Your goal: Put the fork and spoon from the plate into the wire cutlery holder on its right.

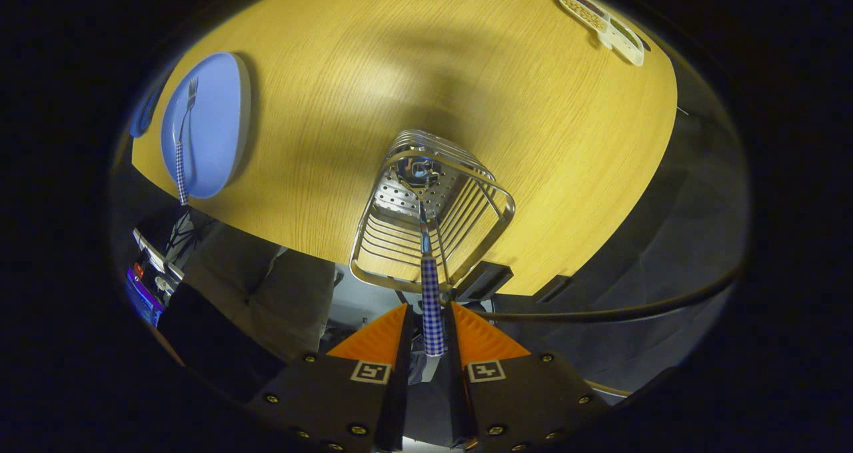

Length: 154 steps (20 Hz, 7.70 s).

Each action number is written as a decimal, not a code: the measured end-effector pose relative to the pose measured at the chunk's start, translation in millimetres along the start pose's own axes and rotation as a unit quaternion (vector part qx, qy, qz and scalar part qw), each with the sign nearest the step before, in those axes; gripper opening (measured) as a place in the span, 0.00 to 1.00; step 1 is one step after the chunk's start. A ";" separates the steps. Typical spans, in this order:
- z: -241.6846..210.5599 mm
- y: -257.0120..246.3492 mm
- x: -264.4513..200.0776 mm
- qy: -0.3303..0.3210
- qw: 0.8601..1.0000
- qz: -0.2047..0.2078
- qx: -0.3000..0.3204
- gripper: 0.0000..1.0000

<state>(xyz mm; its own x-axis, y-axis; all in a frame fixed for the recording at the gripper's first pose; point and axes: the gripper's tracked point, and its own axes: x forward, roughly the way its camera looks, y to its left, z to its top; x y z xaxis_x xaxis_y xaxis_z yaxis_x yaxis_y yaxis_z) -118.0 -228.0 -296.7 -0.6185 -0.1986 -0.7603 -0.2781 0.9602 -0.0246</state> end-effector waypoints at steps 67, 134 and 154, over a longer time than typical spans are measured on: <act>143.6 305.2 4.2 -0.361 0.928 0.068 0.066 0.81; -33.5 12.3 -7.4 0.047 0.998 0.033 0.016 0.10; -4.3 1.5 -14.0 0.066 0.996 0.044 0.049 0.77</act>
<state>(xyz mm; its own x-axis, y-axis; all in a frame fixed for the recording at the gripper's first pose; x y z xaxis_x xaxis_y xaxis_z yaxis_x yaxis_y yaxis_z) -112.9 -224.6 -283.3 -0.7307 -0.1315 -0.6699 -0.1501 0.9882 -0.0302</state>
